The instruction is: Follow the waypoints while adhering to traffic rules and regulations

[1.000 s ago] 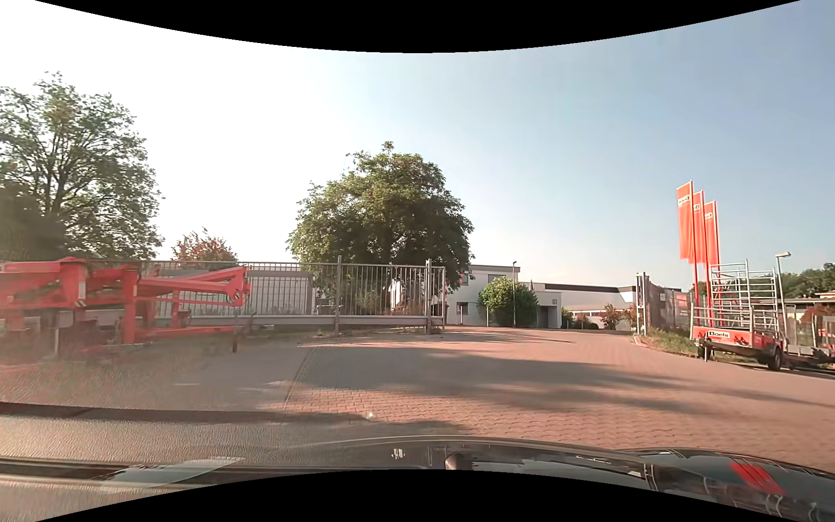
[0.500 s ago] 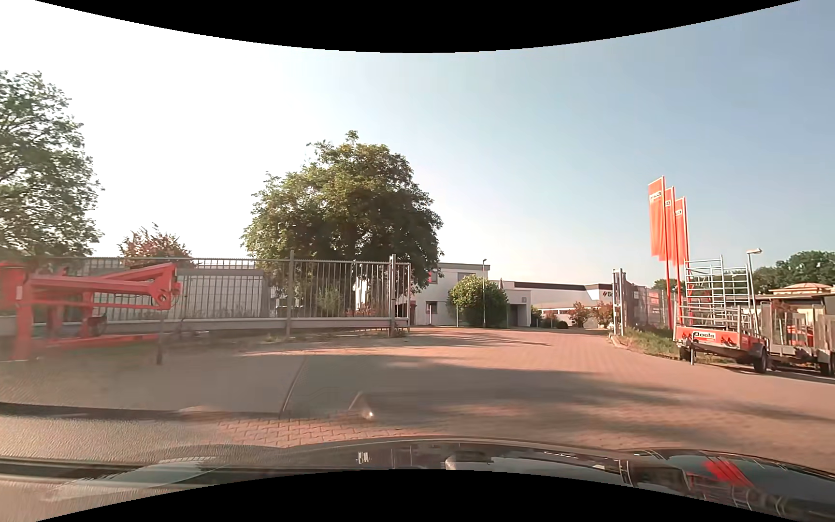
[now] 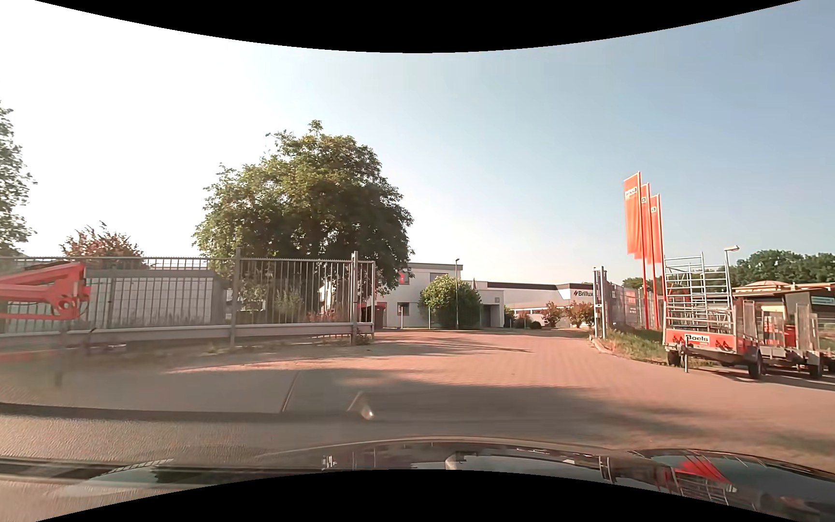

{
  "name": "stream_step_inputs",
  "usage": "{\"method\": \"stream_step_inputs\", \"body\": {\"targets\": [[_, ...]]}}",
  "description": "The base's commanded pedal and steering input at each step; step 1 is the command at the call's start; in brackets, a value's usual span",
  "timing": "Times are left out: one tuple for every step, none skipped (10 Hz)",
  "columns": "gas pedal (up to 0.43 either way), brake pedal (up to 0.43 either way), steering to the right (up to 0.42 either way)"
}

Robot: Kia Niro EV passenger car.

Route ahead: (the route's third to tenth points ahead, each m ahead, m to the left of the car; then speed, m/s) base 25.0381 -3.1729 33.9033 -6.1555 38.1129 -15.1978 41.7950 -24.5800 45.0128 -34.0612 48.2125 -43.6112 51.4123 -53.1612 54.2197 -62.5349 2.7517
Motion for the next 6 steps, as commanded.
{"method": "stream_step_inputs", "body": {"targets": [[0.157, 0.000, 0.158], [0.157, 0.000, 0.157], [0.157, 0.000, 0.157], [0.157, 0.000, 0.154], [0.157, 0.000, 0.151], [0.157, 0.000, 0.151]]}}
